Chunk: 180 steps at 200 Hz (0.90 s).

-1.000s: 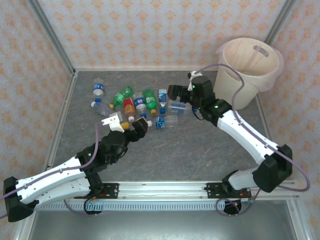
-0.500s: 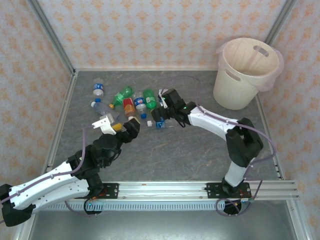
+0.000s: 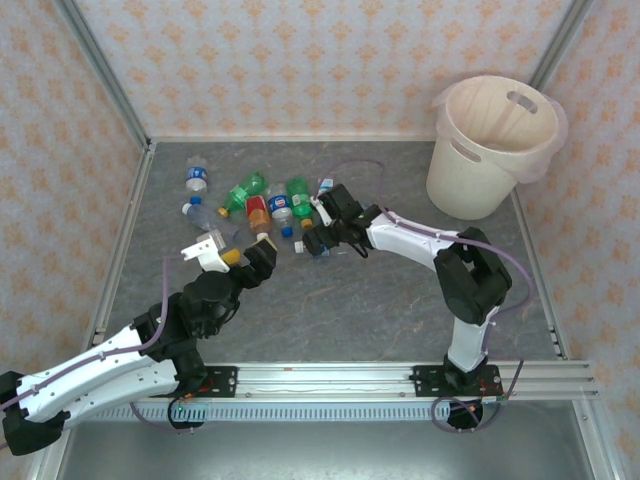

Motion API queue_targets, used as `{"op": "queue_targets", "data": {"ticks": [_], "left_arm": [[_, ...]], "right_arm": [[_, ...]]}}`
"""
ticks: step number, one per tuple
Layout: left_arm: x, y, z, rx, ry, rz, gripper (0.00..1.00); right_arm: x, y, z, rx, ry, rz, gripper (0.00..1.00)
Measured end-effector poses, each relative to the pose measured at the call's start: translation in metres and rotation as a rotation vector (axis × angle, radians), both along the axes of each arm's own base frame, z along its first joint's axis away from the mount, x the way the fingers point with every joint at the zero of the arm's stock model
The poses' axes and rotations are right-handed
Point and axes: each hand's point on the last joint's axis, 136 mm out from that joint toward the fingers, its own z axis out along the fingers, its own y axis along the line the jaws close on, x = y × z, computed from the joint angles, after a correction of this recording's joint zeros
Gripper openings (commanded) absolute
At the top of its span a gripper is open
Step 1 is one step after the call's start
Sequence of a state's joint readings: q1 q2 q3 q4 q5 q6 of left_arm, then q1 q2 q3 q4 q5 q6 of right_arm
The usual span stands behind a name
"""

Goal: Put the plastic bottles in the bin

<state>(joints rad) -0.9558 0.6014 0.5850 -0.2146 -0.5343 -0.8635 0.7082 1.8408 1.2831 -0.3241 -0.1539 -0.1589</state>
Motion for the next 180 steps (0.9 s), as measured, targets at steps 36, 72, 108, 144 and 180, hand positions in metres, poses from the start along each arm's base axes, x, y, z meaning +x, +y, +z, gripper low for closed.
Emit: {"op": "queue_targets", "data": {"ticks": [36, 72, 108, 144, 180], "left_arm": [[0.0, 0.0, -0.001, 0.005, 0.002, 0.001, 0.99], [-0.001, 0.001, -0.001, 0.003, 0.001, 0.001, 0.99], [-0.001, 0.002, -0.001, 0.001, 0.0, 0.001, 0.99], [-0.001, 0.002, -0.001, 0.001, 0.0, 0.001, 0.99], [-0.001, 0.001, -0.001, 0.0, 0.0, -0.001, 0.99]], "right_arm": [[-0.006, 0.009, -0.008, -0.015, 0.011, 0.032, 1.0], [-0.02, 0.015, -0.017, -0.046, 0.036, 0.06, 0.99], [-0.033, 0.019, -0.022, -0.062, 0.058, 0.076, 0.99], [-0.044, 0.012, -0.031, -0.078, 0.09, 0.064, 0.92], [-0.05, 0.007, -0.037, -0.092, 0.115, 0.054, 0.91]]}}
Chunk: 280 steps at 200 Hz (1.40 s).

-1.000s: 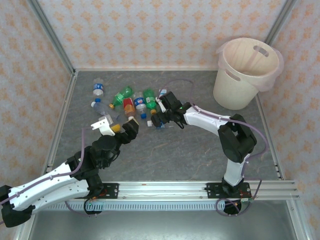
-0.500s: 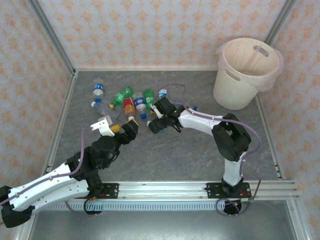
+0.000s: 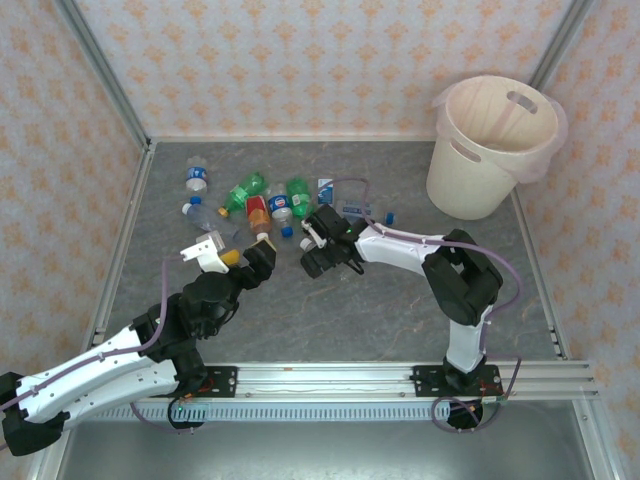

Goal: Put the plastic bottles in the bin

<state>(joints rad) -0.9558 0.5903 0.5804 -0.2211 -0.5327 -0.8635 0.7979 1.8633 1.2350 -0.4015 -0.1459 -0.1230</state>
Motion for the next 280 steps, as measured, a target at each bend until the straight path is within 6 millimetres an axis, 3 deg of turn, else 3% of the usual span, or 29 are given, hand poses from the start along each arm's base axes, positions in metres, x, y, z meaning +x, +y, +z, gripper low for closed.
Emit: {"op": "queue_targets", "data": {"ticks": [58, 113, 169, 208, 237, 280], "left_arm": [[0.0, 0.0, 0.0, 0.0, 0.0, -0.001, 0.99], [0.0, -0.001, 0.0, -0.001, 0.002, -0.008, 0.99], [-0.001, -0.005, -0.001, 0.0, 0.007, -0.028, 0.99], [-0.001, -0.005, -0.001, 0.018, 0.003, -0.036, 0.99], [-0.001, -0.005, 0.0, 0.03, -0.002, -0.04, 0.99], [-0.002, -0.009, 0.005, 0.037, -0.01, -0.065, 0.99]], "right_arm": [[-0.009, 0.006, -0.002, -0.003, 0.018, 0.003, 0.88], [-0.011, 0.005, -0.021, -0.043, 0.057, -0.001, 0.86], [-0.01, 0.003, -0.023, -0.048, 0.055, -0.023, 0.67], [-0.009, 0.004, -0.021, -0.036, 0.058, -0.046, 0.62], [-0.009, 0.007, -0.006, 0.008, 0.053, -0.055, 0.6], [0.003, 0.005, 0.052, 0.202, 0.026, -0.114, 0.59]]}}
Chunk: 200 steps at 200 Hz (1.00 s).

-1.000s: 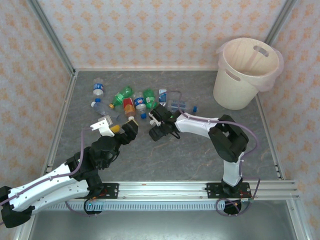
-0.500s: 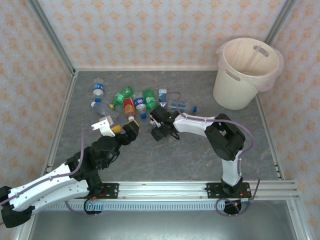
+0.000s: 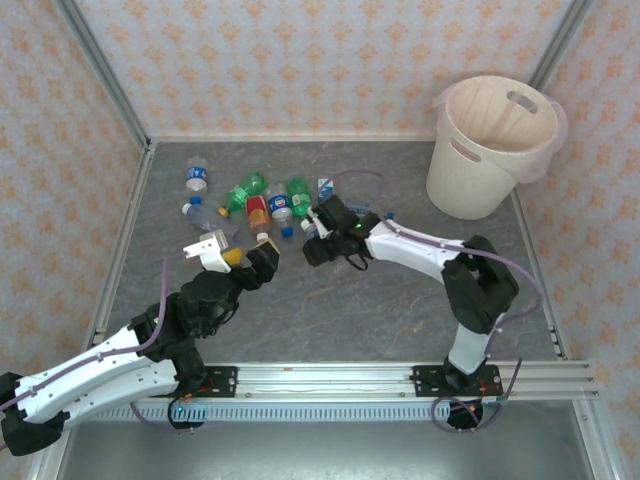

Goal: Put the plastic bottles in the bin

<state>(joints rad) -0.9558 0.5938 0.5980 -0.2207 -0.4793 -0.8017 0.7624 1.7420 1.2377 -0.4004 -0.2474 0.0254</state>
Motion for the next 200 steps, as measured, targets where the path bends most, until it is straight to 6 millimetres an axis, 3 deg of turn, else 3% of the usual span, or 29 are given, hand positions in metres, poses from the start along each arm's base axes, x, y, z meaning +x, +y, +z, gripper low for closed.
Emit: {"op": "queue_targets", "data": {"ticks": [40, 66, 111, 152, 173, 200], "left_arm": [[0.001, -0.009, 0.002, 0.024, -0.003, -0.038, 0.99], [0.003, -0.017, 0.008, 0.032, -0.012, -0.069, 0.99], [0.008, -0.037, 0.021, 0.035, -0.034, -0.125, 0.99], [0.01, -0.051, 0.031, 0.033, -0.048, -0.168, 0.99], [0.011, -0.055, 0.038, 0.021, -0.058, -0.181, 0.99], [0.011, -0.056, 0.044, 0.006, -0.069, -0.186, 0.99]], "right_arm": [[0.022, -0.026, 0.063, 0.169, -0.062, -0.115, 0.6], [0.037, -0.053, 0.104, 0.274, -0.104, -0.204, 0.61], [0.079, -0.136, 0.197, 0.446, -0.259, -0.462, 0.63], [0.101, -0.205, 0.279, 0.56, -0.426, -0.666, 0.62], [0.11, -0.247, 0.303, 0.6, -0.482, -0.791, 0.62], [0.125, -0.299, 0.314, 0.623, -0.522, -0.945, 0.62]]}}
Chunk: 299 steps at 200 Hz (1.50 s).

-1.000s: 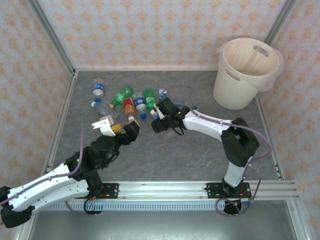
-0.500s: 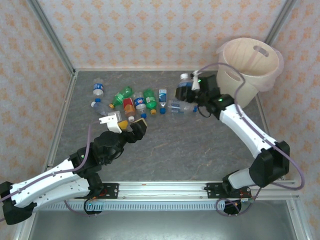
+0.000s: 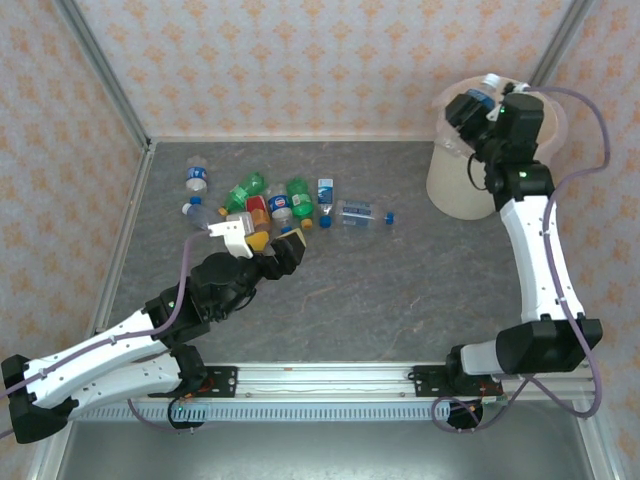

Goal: Put the plastic bottles in the bin

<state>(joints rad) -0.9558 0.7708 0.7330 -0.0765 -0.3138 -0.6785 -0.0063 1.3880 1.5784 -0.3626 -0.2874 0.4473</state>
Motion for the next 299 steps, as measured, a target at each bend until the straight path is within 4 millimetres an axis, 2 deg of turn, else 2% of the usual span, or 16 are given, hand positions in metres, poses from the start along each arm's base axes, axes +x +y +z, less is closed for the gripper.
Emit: {"op": "queue_targets", "data": {"ticks": [25, 57, 89, 136, 173, 194, 221, 264, 299], "left_arm": [[0.001, -0.001, -0.001, 0.004, 0.003, 0.0, 0.99], [0.002, -0.003, -0.004, 0.013, 0.01, 0.0, 0.99], [0.002, -0.004, -0.004, 0.015, 0.011, -0.001, 0.99], [0.007, -0.022, -0.01, 0.046, 0.037, -0.048, 0.99], [0.005, -0.041, -0.015, 0.059, 0.048, -0.125, 0.99], [0.005, -0.048, -0.012, 0.059, 0.047, -0.153, 0.99], [0.005, -0.051, -0.005, 0.049, 0.033, -0.165, 0.99], [0.004, -0.052, -0.005, 0.054, 0.03, -0.174, 0.99], [0.005, -0.05, -0.005, 0.056, 0.028, -0.163, 0.99]], "right_arm": [[0.016, -0.04, 0.0, 0.039, 0.005, -0.125, 0.61], [0.026, -0.081, -0.007, 0.081, 0.016, -0.253, 0.61], [0.036, -0.109, -0.008, 0.081, 0.014, -0.345, 0.62], [0.051, -0.124, -0.003, 0.054, -0.003, -0.402, 0.62], [0.058, -0.132, -0.011, 0.038, 0.012, -0.427, 0.63], [0.062, -0.134, -0.016, 0.026, 0.023, -0.433, 0.67], [0.063, -0.136, -0.018, 0.002, 0.029, -0.434, 1.0], [0.061, -0.136, -0.015, -0.012, 0.026, -0.433, 1.0], [0.047, -0.126, 0.0, 0.0, -0.012, -0.394, 1.0]]}}
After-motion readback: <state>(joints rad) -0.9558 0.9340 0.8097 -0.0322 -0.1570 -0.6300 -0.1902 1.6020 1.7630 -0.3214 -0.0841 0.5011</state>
